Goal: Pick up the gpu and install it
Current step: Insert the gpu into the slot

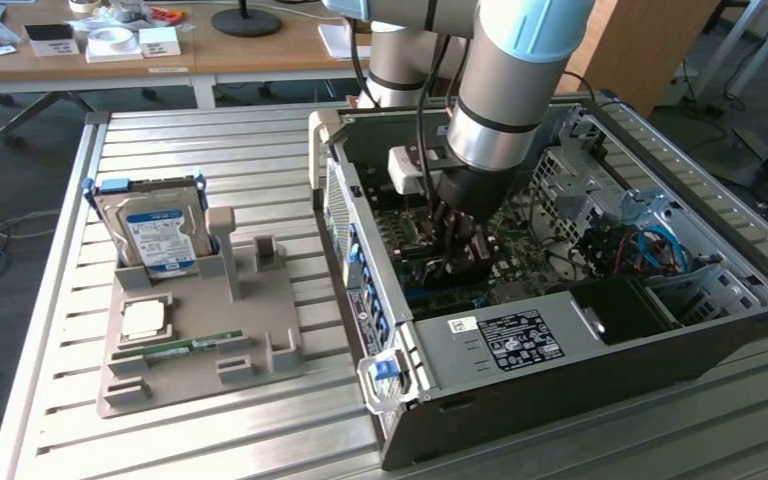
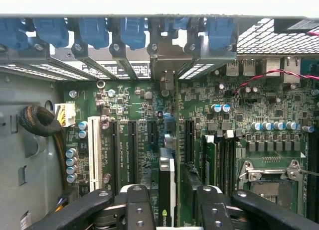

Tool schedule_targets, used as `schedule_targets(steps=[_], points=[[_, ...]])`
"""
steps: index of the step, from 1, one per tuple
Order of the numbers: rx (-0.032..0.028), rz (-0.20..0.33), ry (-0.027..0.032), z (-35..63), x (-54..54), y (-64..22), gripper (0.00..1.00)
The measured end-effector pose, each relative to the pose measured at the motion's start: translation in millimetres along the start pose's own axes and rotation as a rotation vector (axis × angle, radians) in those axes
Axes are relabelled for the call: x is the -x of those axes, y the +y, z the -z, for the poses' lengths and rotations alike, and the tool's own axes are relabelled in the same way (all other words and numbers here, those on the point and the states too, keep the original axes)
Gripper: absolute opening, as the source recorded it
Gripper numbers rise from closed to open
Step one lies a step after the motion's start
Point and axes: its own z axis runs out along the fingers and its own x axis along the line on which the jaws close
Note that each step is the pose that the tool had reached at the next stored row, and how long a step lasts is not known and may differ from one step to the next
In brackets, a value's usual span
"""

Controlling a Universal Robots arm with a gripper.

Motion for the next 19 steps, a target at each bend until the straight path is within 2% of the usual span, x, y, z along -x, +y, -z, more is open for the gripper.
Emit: schedule_targets(steps=[12,19], points=[[-0.0002,0.000,-0.0003,37.2,1.1,0.7,0.40],[-0.0005,0.000,-0.0003,51.9,1.6,0.9,0.40]])
